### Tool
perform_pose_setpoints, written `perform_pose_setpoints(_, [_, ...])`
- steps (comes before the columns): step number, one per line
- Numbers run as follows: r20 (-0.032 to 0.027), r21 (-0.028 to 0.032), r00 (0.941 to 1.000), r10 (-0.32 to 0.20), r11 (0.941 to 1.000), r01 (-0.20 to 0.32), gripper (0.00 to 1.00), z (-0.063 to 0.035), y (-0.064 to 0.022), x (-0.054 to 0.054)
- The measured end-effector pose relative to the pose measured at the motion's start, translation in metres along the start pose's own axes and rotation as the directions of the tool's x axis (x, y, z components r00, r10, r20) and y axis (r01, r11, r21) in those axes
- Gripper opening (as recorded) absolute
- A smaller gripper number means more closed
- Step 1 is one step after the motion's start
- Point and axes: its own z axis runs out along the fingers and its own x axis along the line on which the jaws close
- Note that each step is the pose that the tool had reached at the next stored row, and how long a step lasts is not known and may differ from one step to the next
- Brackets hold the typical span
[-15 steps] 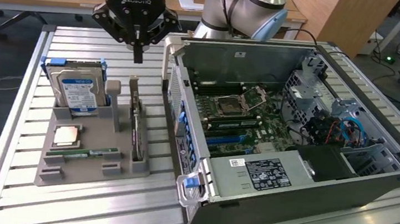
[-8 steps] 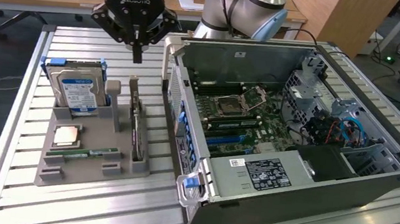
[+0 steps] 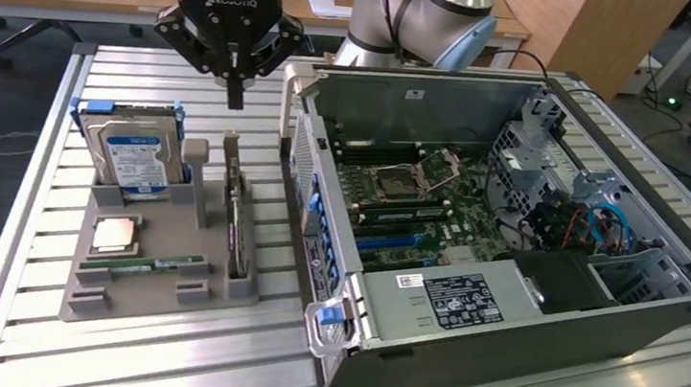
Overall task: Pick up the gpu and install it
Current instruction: 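Reach for the gpu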
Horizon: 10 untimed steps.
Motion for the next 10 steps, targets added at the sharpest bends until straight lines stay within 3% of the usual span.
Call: perform_pose_setpoints(10, [-0.0001,0.0000,1.0000,0.000,1.0000,0.000,0.11,0.0001,-0.0016,0.0039])
